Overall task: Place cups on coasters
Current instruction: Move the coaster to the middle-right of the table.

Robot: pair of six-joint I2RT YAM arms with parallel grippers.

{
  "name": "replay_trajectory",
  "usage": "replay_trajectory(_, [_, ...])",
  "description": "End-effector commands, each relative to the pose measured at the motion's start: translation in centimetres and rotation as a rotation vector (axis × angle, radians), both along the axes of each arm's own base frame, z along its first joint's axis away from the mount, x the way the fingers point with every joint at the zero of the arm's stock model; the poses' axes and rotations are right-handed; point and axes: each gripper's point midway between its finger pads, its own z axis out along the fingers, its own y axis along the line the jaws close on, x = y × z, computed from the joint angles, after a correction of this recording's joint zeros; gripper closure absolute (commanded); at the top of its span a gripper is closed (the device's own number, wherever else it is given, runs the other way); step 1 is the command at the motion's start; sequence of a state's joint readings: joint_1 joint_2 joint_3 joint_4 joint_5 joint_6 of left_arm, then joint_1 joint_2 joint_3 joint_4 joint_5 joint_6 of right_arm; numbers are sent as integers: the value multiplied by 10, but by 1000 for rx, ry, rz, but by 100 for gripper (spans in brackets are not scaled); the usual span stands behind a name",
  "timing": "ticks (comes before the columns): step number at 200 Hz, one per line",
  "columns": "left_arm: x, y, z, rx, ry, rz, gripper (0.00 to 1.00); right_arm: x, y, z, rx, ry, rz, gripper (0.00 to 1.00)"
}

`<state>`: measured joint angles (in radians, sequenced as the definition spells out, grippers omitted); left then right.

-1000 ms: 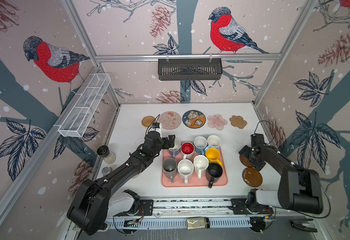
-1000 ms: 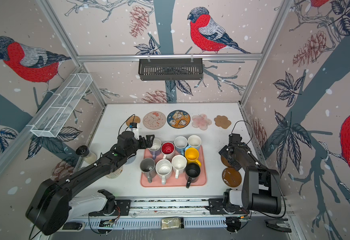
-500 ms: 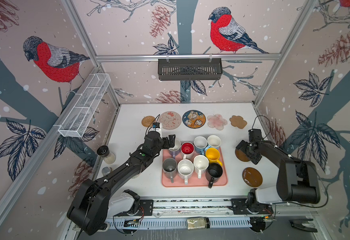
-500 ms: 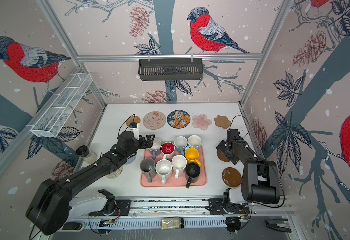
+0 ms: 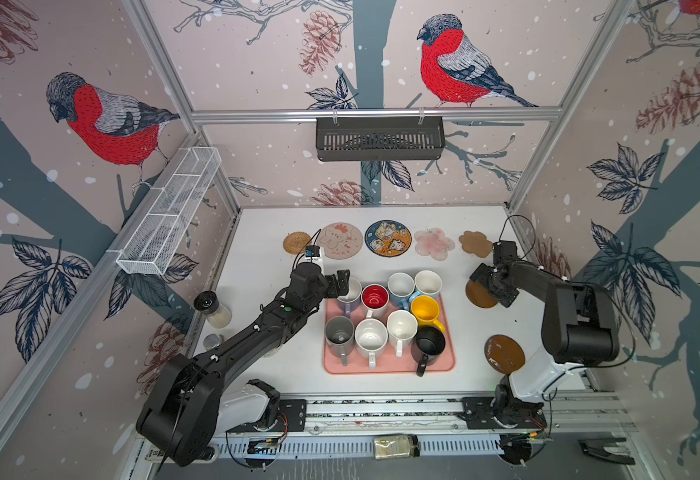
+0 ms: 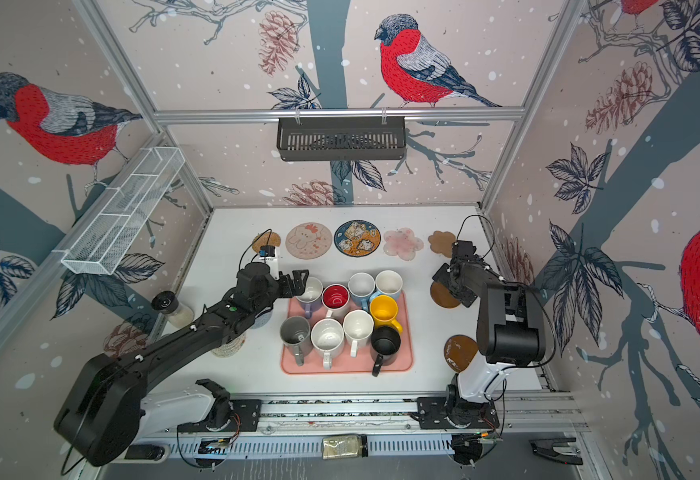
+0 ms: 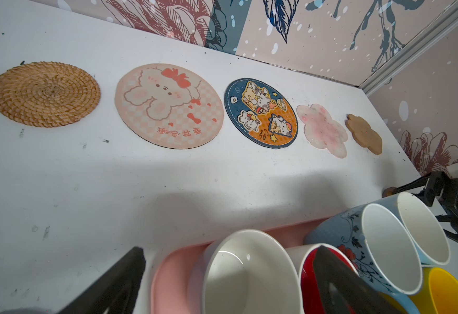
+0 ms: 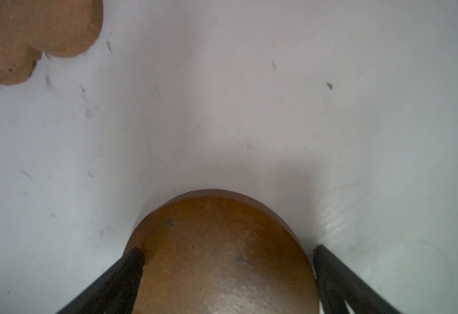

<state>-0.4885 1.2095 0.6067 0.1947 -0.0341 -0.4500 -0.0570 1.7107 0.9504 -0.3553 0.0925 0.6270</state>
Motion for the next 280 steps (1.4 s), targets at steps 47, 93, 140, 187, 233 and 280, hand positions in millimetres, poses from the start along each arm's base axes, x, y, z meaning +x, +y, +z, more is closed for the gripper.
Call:
replay_trajectory(47, [8,5,-4,42,-1,36,3,28,2,-16,42,51,41,4])
replay_trajectory(93, [13,14,-3,69,-15,79,3,56,3,-15,49,38,63,4])
replay_trajectory(140, [17,21,-3,65,0,115,3,71,0,-5,27,23,83,4])
replay_trajectory(187, [20,35,4,45,45,176,4,78,6,44,-17,-81,125,3])
replay_trajectory(233, [18,82,-3,63,190,342,20,83,37,96,-39,-223,183,3])
replay_trajectory(280, [-14,107,-11,215,342,365,8,101,60,124,13,-364,214,1])
